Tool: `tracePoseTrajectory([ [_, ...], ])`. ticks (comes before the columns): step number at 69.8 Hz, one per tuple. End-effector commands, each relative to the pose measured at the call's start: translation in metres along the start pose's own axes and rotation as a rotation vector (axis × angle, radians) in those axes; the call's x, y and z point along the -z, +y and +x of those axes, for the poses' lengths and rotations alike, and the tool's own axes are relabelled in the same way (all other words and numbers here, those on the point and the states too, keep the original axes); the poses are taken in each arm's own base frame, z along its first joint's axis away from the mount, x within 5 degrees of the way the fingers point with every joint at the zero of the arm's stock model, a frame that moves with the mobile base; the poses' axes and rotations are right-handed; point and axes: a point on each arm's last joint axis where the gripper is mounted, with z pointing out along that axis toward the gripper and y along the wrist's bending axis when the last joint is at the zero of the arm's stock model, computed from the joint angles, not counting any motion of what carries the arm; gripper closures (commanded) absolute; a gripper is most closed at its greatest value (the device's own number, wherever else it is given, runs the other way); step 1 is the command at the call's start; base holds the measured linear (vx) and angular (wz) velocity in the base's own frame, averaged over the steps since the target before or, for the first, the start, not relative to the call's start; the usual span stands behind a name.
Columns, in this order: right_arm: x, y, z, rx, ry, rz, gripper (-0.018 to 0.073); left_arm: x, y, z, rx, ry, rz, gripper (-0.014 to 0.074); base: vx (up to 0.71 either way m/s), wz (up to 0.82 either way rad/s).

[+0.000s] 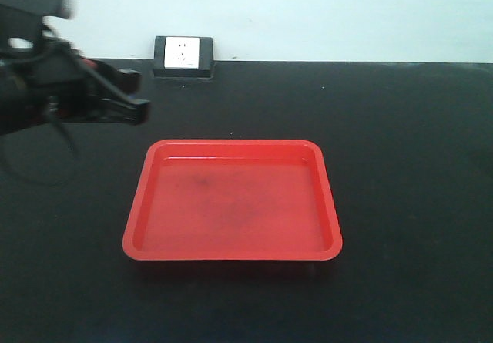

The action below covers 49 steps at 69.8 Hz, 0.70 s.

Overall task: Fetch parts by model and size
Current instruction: 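Swing the left gripper over the tray and lower the red button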

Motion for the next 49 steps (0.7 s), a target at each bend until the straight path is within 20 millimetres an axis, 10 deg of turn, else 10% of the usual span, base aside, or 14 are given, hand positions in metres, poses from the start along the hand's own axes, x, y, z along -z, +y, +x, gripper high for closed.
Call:
tracePoseTrajectory([
  [1, 0.001, 0.0, -0.016, 0.018, -0.096, 0.002, 0.0561, -0.009, -0.009, -0.02, 0.095, 0.007, 0.028, 0.0603, 0.0, 0.0],
  [49, 0.001, 0.0, -0.014, 0.017, -0.068, 0.004, 0.0561, -0.137, -0.042, 0.004, 0.399, 0.602, -0.09, 0.0602, 0.0, 0.0],
])
